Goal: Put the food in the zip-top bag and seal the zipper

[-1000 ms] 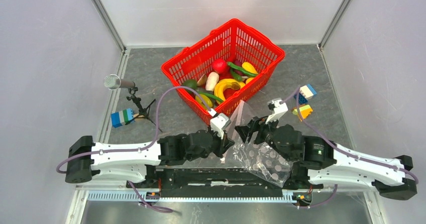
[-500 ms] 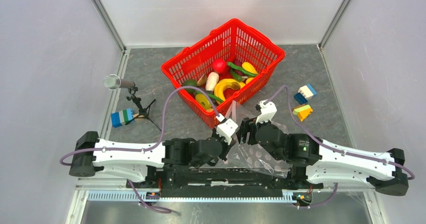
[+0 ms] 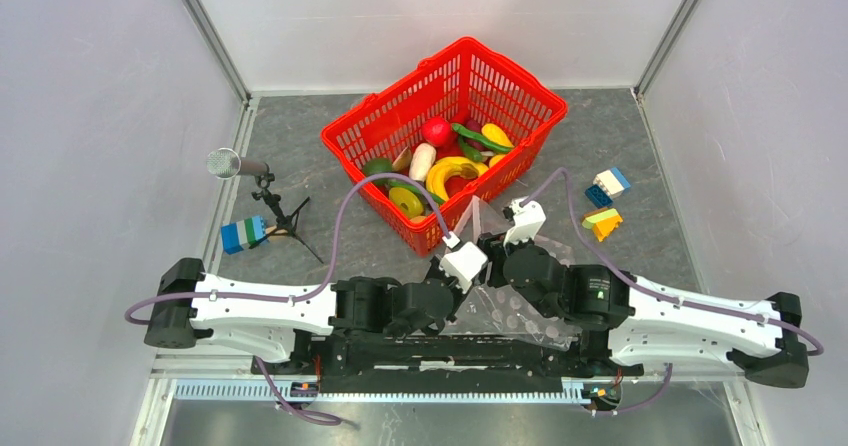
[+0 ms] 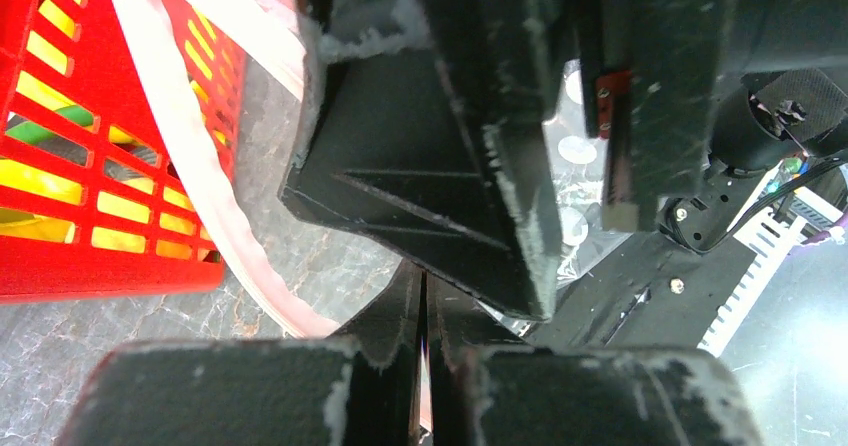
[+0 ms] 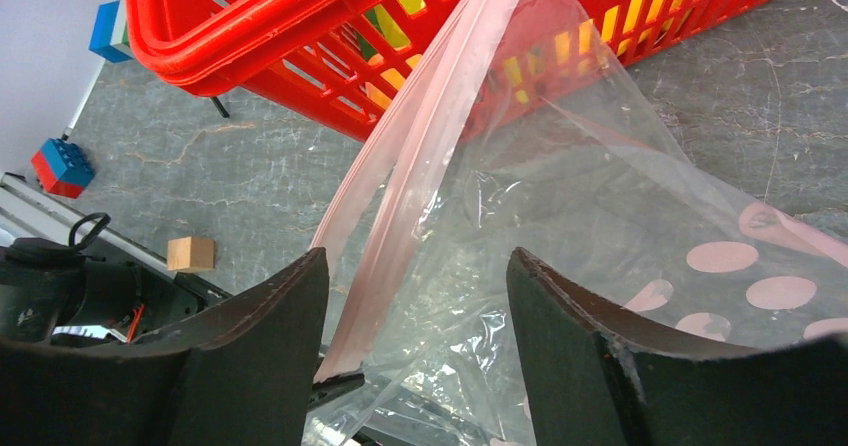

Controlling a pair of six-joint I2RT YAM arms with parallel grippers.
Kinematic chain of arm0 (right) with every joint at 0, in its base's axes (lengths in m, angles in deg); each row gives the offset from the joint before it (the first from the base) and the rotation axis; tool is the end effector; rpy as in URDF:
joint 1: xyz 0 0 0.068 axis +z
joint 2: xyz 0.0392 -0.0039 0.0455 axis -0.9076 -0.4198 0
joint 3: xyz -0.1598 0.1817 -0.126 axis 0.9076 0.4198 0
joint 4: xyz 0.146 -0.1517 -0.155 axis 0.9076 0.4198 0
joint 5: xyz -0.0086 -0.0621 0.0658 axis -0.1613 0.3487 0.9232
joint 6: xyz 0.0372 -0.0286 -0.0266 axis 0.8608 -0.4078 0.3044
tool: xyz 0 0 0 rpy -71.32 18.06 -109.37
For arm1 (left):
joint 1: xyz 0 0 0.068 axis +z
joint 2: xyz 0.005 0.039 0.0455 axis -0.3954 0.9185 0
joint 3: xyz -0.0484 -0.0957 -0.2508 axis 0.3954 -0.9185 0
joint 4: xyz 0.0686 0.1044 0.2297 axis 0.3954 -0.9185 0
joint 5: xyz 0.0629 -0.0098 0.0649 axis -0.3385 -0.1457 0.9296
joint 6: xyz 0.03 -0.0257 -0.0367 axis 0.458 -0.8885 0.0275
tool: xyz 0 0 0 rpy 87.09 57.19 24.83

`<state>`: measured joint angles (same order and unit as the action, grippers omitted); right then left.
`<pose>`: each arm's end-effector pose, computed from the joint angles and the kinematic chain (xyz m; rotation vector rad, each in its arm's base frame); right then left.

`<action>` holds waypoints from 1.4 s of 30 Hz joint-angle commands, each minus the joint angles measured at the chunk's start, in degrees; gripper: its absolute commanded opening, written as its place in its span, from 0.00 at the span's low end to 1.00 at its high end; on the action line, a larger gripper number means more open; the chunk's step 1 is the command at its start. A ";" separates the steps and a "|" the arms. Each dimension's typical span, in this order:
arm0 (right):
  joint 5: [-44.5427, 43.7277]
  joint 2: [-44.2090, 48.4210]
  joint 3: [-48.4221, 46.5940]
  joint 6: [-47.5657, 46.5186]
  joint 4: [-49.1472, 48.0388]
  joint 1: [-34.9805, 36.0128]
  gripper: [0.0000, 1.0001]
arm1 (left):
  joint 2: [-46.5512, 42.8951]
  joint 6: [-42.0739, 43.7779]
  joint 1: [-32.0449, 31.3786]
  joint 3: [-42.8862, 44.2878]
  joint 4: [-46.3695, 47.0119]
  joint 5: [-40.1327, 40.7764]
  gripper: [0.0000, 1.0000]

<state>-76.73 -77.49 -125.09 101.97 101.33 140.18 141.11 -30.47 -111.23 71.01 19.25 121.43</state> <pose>0.0687 0.1703 0.3025 -0.1264 2.0349 0.6235 0.0303 -0.2670 0.2902 0.8108 1.8524 -0.5579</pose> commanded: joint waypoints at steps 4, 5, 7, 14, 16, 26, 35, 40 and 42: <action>-2.37 0.10 -1.05 0.83 0.10 0.33 0.55 | -0.55 3.48 -1.19 2.83 0.92 2.05 0.05; -2.36 0.67 -0.54 0.97 0.05 0.37 0.46 | -0.68 3.20 -1.18 2.68 0.88 2.43 0.05; -1.93 2.27 0.62 1.18 -0.56 0.32 0.34 | -0.65 2.87 -1.19 2.54 0.79 2.96 0.05; -1.85 6.34 3.20 1.43 0.05 0.32 0.09 | -0.73 3.03 -1.19 2.90 0.90 3.28 0.11; -1.90 7.11 3.71 1.46 0.46 0.32 0.04 | -1.02 3.14 -1.25 2.60 1.48 2.71 0.37; -9.68 7.73 -1.44 -1.65 13.10 0.39 0.00 | -15.02 4.70 -0.98 -0.16 6.13 -4.11 0.98; -7.18 16.55 -4.29 -10.83 8.67 0.38 0.00 | -7.10 5.59 7.09 16.13 -6.60 -12.49 1.00; -7.31 20.27 -4.24 -11.56 6.51 0.34 0.00 | 0.57 1.72 15.14 21.14 -5.07 -27.27 0.98; -7.12 20.53 -4.51 -12.45 5.92 0.36 0.00 | 3.47 1.43 16.50 23.57 -5.35 -30.51 0.95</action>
<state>-83.16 -57.54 -127.75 92.07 110.13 140.49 140.17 -26.71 -97.81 89.76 15.29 102.80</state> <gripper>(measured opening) 0.010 0.975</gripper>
